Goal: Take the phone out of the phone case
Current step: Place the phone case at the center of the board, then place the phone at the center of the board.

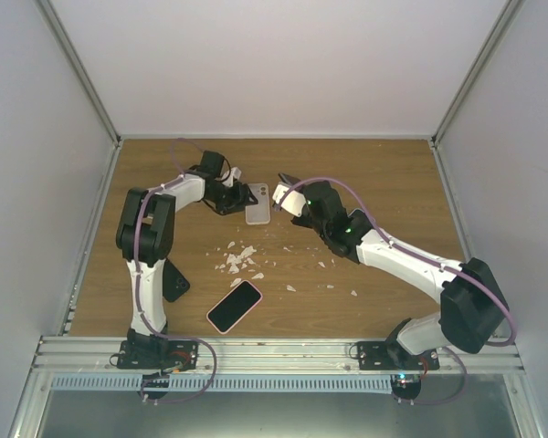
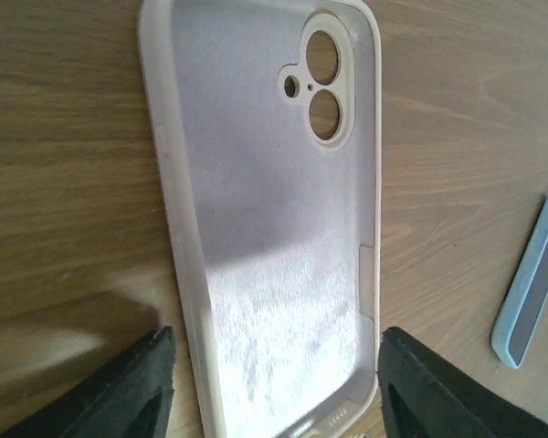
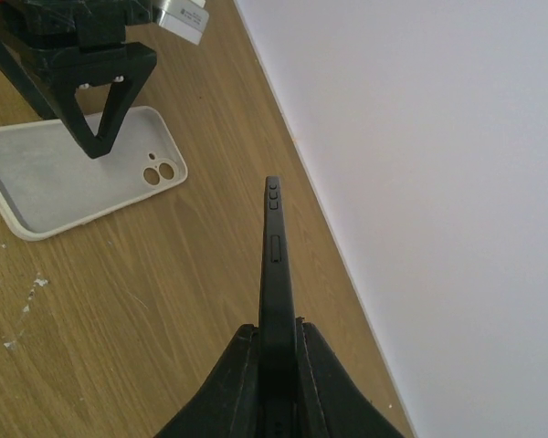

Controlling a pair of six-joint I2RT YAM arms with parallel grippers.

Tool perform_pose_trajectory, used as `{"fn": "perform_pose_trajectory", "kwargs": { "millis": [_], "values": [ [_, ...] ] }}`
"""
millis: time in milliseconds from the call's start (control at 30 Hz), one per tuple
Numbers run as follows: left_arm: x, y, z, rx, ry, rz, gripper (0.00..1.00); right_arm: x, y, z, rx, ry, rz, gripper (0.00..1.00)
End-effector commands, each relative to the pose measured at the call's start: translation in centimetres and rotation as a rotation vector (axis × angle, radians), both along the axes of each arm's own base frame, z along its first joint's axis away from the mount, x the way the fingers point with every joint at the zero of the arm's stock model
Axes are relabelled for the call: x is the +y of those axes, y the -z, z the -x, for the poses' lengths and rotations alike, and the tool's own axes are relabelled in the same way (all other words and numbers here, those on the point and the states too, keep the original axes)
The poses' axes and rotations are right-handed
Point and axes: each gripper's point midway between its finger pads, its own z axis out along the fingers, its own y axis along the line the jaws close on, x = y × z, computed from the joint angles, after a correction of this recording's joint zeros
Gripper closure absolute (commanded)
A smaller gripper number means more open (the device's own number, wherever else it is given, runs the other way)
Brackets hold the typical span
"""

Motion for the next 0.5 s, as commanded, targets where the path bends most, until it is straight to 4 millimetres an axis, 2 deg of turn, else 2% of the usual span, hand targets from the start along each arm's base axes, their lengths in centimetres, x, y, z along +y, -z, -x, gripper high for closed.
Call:
{"fn": "perform_pose_trajectory", "kwargs": {
  "millis": [0, 100, 200, 467],
  "values": [
    [0.9, -2.6, 0.1, -0.078, -0.029, -0.054, 0.34, 0.2, -5.0, -0.5, -0.101, 0.013, -0.090, 1.00],
    [1.1, -4.6, 0.2, -0.120, -0.040, -0.041, 0.26, 0.3, -5.4, -0.5, -0.113, 0.006, -0.084, 1.00],
    [1.1, -7.3, 0.3, -0.176, -0.043, -0.022, 0.24, 0.5, -5.9, -0.5, -0.136, -0.002, -0.075, 1.00],
    [0.9, -17.6, 2.1, -0.325, -0.038, 0.220, 0.21, 1.1, -7.7, -0.2, -0.237, -0.018, -0.024, 1.00]
  ]
}}
